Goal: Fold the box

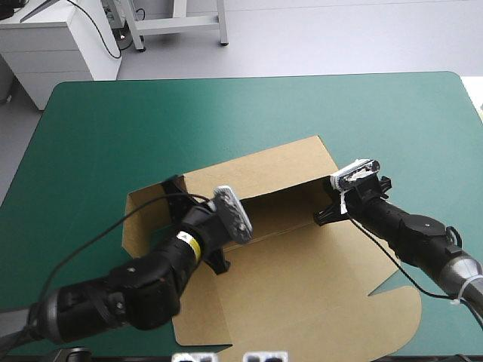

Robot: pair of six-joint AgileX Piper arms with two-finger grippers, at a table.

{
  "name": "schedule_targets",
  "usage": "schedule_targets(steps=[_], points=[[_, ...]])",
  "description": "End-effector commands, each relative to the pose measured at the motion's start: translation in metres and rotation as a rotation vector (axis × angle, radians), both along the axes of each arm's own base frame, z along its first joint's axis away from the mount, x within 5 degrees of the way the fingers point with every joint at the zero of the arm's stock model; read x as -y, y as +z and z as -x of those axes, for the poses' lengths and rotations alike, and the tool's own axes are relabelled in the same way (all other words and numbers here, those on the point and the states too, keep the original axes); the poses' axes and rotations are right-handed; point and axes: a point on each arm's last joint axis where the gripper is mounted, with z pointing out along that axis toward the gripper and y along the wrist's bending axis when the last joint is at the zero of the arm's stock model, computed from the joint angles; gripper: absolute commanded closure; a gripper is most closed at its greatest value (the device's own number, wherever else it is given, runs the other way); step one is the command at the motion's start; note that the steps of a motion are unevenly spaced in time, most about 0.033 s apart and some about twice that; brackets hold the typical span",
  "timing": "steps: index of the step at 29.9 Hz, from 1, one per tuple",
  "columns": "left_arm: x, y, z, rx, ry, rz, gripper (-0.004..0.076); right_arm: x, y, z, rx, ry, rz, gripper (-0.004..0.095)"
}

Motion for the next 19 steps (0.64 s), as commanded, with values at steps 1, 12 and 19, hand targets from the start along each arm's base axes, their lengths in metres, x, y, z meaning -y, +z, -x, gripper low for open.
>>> schedule_targets(steps=[1, 12, 19], points=[[-0.034, 0.032, -0.015, 0.013, 0.042, 0.118, 0.0731, -0.002, 0.010, -0.001, 0.010, -0.023, -0.071, 0.0913], [-0.090, 0.052, -0.020, -0.028, 0.129, 0.222, 0.0732, -0.001, 0.025, -0.037, 0.024, -0.160, -0.072, 0.0913], [-0.105, 0.059, -0.011, -0.014, 0.132, 0.220, 0.0731, -0.008, 0.020, -0.066, -0.009, -0.191, -0.093, 0.0928]])
